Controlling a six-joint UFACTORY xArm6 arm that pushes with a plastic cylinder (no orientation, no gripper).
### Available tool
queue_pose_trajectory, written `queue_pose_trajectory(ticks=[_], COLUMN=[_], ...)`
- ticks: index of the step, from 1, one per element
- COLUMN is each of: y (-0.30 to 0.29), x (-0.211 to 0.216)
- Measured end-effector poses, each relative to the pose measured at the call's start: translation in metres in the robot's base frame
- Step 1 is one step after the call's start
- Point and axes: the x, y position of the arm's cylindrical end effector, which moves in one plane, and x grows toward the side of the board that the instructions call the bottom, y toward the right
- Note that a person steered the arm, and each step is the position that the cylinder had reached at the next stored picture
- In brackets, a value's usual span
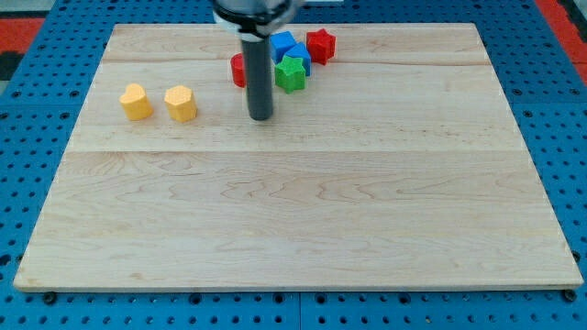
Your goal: Push the yellow hexagon into a red circle
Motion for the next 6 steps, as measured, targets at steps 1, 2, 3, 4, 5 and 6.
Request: queue_pose_trajectory(ticks=[1, 2, 3, 4, 5, 6], y=[0.017, 0.043, -0.02, -0.117, -0.107, -0.063], x=[-0.041, -0.034, 0.049, 0.048, 0.015, -0.018])
